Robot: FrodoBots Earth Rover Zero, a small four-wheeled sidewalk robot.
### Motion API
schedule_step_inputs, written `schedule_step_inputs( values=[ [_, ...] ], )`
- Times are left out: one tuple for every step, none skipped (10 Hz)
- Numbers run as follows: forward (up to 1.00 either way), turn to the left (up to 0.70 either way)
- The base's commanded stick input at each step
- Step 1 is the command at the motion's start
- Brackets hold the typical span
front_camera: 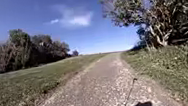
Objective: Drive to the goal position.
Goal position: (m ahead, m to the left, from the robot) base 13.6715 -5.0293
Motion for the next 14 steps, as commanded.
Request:
schedule_step_inputs(
  values=[
    [0.50,-0.50],
    [0.50,-0.50],
    [0.50,-0.50],
    [0.50,-0.50],
    [0.50,0.00],
    [0.50,0.00],
    [0.50,0.02],
    [0.50,0.06],
    [0.50,0.00],
    [0.50,0.00],
    [0.50,0.00],
    [0.50,0.00],
    [0.50,0.00],
    [0.50,0.00]
  ],
)
